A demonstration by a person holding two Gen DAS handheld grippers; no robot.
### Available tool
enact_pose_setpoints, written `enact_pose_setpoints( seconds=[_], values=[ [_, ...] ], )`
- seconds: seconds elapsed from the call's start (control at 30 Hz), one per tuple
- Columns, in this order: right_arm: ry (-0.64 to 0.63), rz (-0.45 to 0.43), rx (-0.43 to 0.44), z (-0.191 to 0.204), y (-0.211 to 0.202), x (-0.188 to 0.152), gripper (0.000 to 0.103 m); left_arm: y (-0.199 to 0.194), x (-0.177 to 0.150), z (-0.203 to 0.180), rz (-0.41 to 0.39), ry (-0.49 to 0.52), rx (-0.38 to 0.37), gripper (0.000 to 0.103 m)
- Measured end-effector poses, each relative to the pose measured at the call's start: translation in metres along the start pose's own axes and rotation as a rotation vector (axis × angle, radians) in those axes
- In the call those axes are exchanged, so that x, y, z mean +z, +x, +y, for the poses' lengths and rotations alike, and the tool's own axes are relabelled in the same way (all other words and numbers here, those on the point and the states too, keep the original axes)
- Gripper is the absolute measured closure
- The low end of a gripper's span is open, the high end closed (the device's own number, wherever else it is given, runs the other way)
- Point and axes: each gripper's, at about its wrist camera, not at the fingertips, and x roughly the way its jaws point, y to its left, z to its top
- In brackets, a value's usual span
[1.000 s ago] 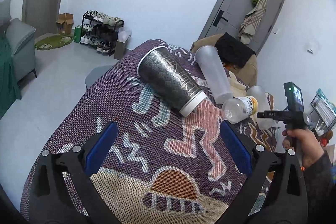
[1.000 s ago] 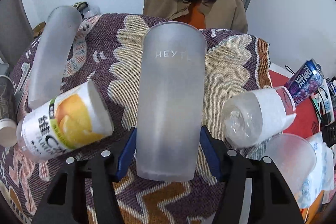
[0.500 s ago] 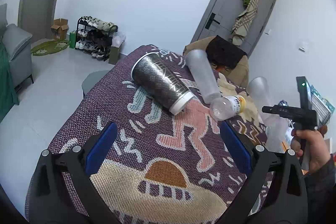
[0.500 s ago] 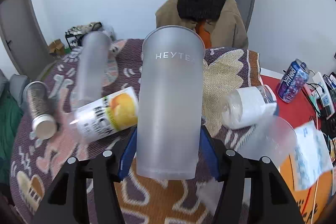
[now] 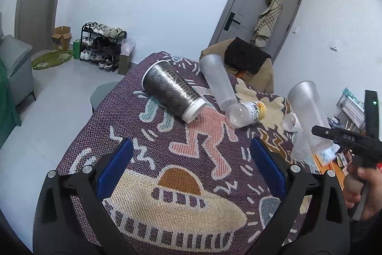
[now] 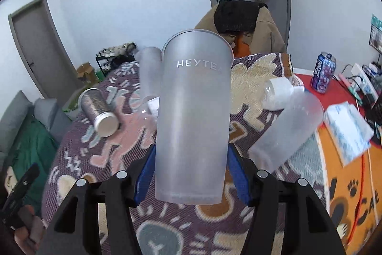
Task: Flip cup upright
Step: 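Lift the frosted cup with the right tool and carry it toward the left tool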
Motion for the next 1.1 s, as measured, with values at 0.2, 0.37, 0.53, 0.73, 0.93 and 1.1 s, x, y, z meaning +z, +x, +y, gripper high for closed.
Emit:
enact_pose_setpoints(
  seconds=[0.2, 0.37, 0.53, 0.73, 0.93, 1.1],
  values=[
    [0.047, 0.005, 0.099, 0.008, -0.024, -0.035, 0.045, -0.005, -0.006, -0.010, 0.017, 0.029, -0.022, 0.006],
    [0.062, -0.003, 0.103, 0.015, -0.032, -0.065, 0.045, -0.005, -0.013, -0.016, 0.043, 0.053, -0.034, 0.006],
    [0.118, 0.010, 0.144, 0.013, -0.031, -0.093, 0.045, -0.001, -0.025, -0.022, 0.087, 0.091, -0.042, 0.006],
    [0.173, 0.040, 0.180, 0.020, -0.021, -0.125, 0.045, 0.004, -0.033, -0.029, 0.122, 0.128, -0.039, 0.006],
    [0.196, 0.058, 0.180, 0.026, -0.010, -0.145, 0.045, 0.003, -0.033, -0.034, 0.134, 0.166, -0.022, 0.006],
    [0.199, 0.096, 0.203, 0.027, 0.002, -0.154, 0.045, 0.002, -0.031, -0.038, 0.138, 0.177, -0.022, 0.006]
  ],
)
